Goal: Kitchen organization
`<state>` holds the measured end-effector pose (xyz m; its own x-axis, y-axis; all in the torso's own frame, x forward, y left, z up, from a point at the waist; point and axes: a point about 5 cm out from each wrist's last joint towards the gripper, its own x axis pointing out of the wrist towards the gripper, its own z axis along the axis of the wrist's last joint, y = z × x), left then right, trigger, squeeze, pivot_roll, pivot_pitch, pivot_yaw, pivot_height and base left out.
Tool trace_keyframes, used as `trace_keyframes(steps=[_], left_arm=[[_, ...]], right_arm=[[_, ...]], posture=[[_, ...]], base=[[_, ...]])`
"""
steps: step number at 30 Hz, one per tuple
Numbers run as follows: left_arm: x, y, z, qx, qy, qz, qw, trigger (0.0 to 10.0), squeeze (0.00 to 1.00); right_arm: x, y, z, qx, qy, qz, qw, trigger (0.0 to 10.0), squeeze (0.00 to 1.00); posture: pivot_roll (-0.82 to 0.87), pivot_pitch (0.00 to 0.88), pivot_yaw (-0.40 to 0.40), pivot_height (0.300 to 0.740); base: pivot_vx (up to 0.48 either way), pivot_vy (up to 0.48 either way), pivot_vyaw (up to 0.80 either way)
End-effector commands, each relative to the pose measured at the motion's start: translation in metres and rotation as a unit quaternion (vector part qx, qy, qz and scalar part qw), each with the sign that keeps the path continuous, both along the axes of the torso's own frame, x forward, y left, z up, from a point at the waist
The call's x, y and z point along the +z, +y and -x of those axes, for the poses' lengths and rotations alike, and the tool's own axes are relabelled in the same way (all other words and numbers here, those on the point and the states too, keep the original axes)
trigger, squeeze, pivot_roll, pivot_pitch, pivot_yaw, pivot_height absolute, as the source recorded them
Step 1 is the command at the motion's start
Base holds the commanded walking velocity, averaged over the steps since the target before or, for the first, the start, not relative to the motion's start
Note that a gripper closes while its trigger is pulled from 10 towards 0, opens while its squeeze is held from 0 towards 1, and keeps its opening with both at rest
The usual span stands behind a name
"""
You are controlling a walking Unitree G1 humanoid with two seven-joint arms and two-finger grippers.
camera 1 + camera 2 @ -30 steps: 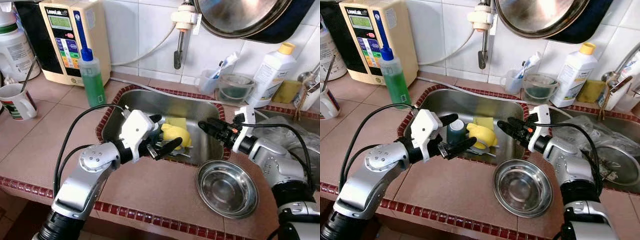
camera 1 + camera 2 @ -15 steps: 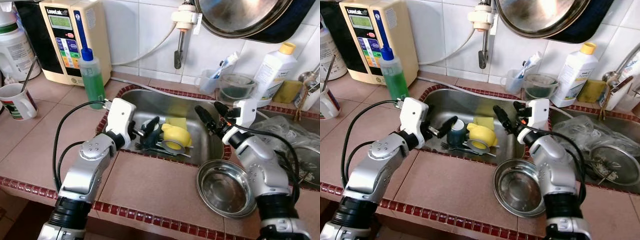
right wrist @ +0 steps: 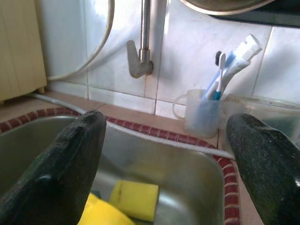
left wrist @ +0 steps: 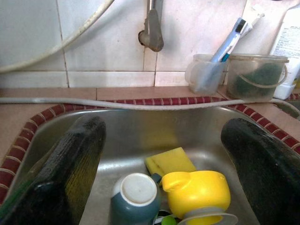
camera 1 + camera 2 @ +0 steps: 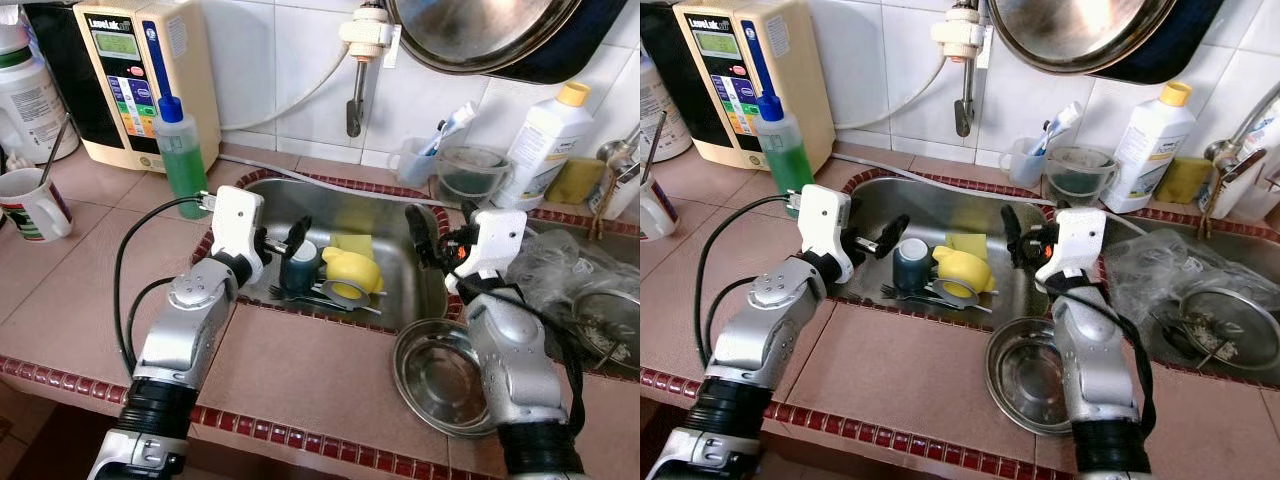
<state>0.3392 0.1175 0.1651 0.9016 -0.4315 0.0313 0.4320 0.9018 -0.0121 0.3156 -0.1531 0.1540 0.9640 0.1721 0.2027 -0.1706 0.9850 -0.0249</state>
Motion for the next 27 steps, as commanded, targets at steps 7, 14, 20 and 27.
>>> trace_keyframes(steps=[7,14,20,27], left_arm=[[0.001,0.008,0.003,0.046,-0.041,0.021,0.998,10.0,0.0],[-0.006,0.005,0.012,0.059,-0.054,0.025,0.997,10.0,0.0],[-0.007,-0.002,0.012,0.046,-0.029,0.052,0.997,10.0,0.0],[-0.006,-0.004,0.013,0.038,-0.032,0.047,0.998,10.0,0.0]], right_arm=[[0.004,0.011,0.012,-0.036,-0.031,-0.002,0.999,10.0,0.0],[0.005,0.014,0.017,-0.035,-0.046,0.02,0.998,10.0,0.0],[0.003,0.011,0.018,-0.035,-0.044,0.036,0.998,10.0,0.0],[0.002,0.009,0.018,-0.039,-0.041,0.039,0.998,10.0,0.0]], posture=[[-0.03,0.0,-0.012,0.74],[-0.03,0.0,-0.013,0.74],[-0.03,0.0,-0.015,0.74],[-0.03,0.0,-0.012,0.74]], base=[[0.0,0.0,0.0],[0.0,0.0,0.0],[0.0,0.0,0.0],[-0.069,0.0,0.0]])
